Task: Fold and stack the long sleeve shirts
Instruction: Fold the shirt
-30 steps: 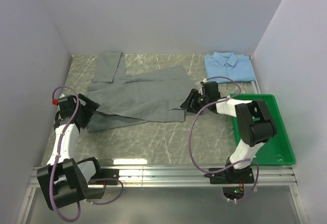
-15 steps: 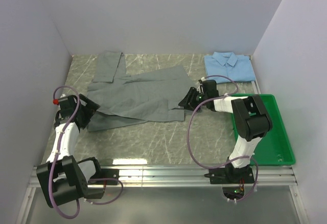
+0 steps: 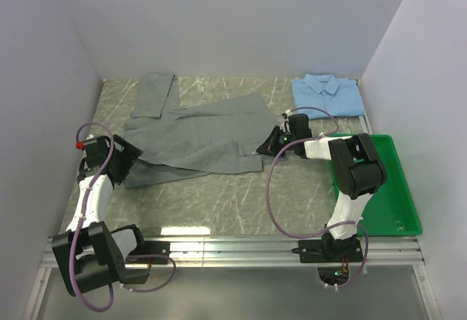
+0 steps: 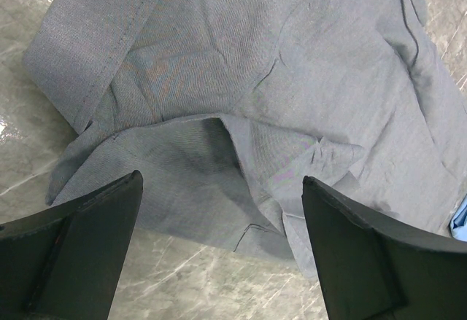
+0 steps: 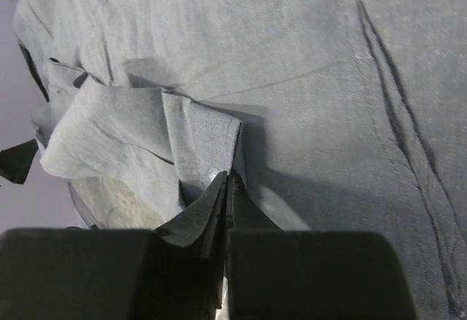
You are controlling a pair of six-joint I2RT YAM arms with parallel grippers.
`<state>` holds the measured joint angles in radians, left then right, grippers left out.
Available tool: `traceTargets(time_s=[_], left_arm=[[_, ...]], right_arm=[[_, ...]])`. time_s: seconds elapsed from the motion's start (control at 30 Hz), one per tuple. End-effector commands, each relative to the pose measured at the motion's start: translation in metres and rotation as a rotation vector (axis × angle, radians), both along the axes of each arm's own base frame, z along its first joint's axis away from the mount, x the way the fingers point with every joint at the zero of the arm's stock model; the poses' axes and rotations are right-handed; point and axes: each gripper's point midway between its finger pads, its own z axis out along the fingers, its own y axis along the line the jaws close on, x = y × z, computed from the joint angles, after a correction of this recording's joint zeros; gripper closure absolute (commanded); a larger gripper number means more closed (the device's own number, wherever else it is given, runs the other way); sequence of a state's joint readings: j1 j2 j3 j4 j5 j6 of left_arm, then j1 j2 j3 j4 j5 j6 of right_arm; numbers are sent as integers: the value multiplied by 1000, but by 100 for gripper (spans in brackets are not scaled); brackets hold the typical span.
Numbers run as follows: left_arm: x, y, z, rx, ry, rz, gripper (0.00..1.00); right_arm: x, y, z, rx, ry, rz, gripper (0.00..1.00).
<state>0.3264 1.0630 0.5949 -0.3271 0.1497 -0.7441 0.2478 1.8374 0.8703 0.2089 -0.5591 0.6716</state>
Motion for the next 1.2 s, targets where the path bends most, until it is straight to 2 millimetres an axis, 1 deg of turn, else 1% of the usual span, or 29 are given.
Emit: traceTargets(time_s=[0.0,0.1,0.13,0.2,0.23,0.37,0.47,0.57,0.67,0.77,0.8,0.87,0.9,0.97,1.0,1.03,1.07,1.1,1.13,1.17], left_arm=[[9,4,13,29,-40,-12,3],[9,4,13,31,-36,-8,3],[9,4,13,32,-39,-6,3],[9,5,14,33,-39,-3,3],[8,5,13,33,-34,-2,3],[8,6,14,33,-38,6,3],[8,6,13,31,-33,12,3],[6,7,13,39,-32,18,3],[6,7,13,34,-33,22,4],[8,2,14,12,-43,8,9],[9,2,18,12,-52,2,11],[11,-1,25,20,-62,-15,11],[17,-1,36,35,-88,-23,12],[22,-1,47,86,-99,-35,14],[26,-12,53,111,-104,-78,15],[34,-17,66,145,-134,-101,16],[39,-21,71,196,-143,-129,17],[48,-40,80,227,-166,-188,17],[53,-48,83,252,-174,-225,17],[57,-64,84,307,-176,-299,17]], right_arm=[[26,5,46,30,-170,29,100],[33,8,67,39,-244,44,100],[38,9,81,46,-292,46,100],[42,11,94,43,-347,60,100],[47,12,107,44,-390,62,100],[57,14,128,36,-479,64,100],[65,14,129,29,-483,58,100],[67,11,119,4,-446,41,100],[62,7,114,-17,-438,39,100],[61,0,105,-71,-417,35,100],[58,-4,99,-97,-403,37,100],[57,-10,95,-125,-387,17,100],[55,-13,91,-142,-374,15,100],[54,-15,88,-156,-366,11,100],[54,-17,89,-162,-365,8,100],[54,-17,89,-167,-370,13,100],[54,-17,90,-170,-372,14,100],[55,-17,91,-173,-371,12,100],[56,-18,93,-175,-378,13,100],[56,-18,93,-178,-377,15,100]])
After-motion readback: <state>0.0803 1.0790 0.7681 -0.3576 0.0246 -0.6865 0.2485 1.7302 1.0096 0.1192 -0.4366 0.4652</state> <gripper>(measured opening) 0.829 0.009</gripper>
